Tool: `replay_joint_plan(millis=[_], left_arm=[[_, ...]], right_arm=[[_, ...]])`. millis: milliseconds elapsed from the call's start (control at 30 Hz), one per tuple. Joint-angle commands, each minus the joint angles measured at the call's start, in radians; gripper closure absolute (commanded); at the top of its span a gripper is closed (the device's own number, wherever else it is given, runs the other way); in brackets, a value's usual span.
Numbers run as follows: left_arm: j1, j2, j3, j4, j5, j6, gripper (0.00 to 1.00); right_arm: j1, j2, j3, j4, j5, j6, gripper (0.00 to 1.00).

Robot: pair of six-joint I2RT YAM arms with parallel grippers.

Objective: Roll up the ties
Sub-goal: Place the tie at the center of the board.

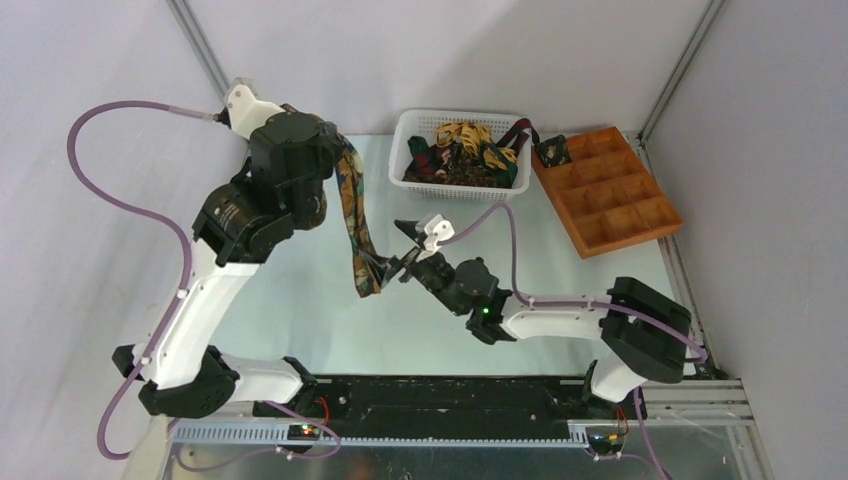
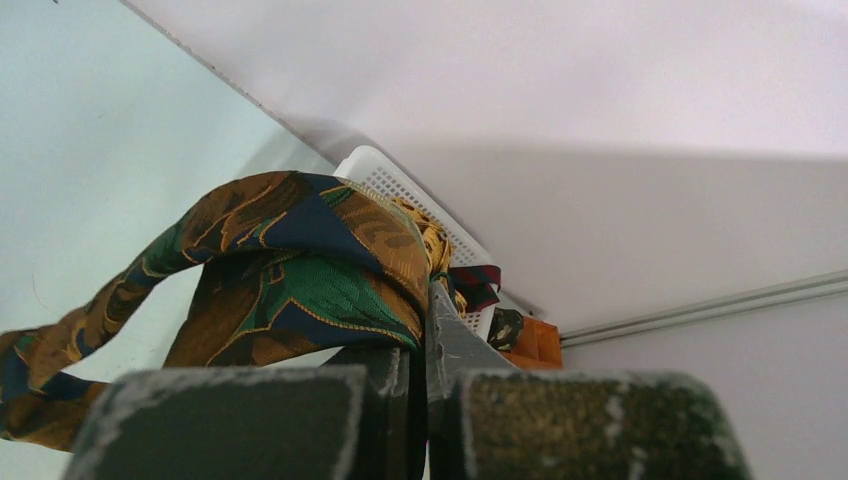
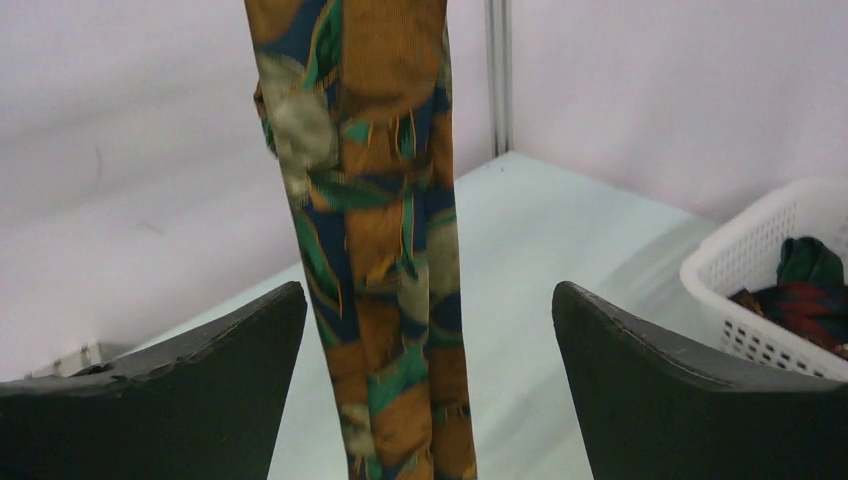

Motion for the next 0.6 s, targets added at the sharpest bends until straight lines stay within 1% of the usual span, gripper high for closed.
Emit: replay_joint_plan(millis=[0, 200, 433, 500, 567], left_arm=[[-0.004, -0.034, 0.026, -0.011, -0.033, -0.063, 1.00], [-0.003, -0.052, 0.022, -0.005, -0.003, -0.061, 1.00], [-0.003, -0.078, 0.001, 0.016, 0.015, -0.093, 1.00], [-0.003, -0.076, 0.001, 0.017, 0.019, -0.098, 1.00], [-0.004, -0.073, -0.001, 0.017, 0.027, -0.109, 1.00]], right_arm=[[0.013, 0.068, 0.104, 0.128, 0.060, -0.041, 0.04], [0.015, 0.131, 0.143, 0.134, -0.029, -0.025, 0.04], [0.037, 0.193, 0.152, 0.192, -0.049, -0.051, 0.04], [0.053, 0.206, 0.160, 0.204, -0.035, -0.069, 0.04], [0.071, 0.224, 0.184, 0.194, 0.060, -0.088, 0.04]])
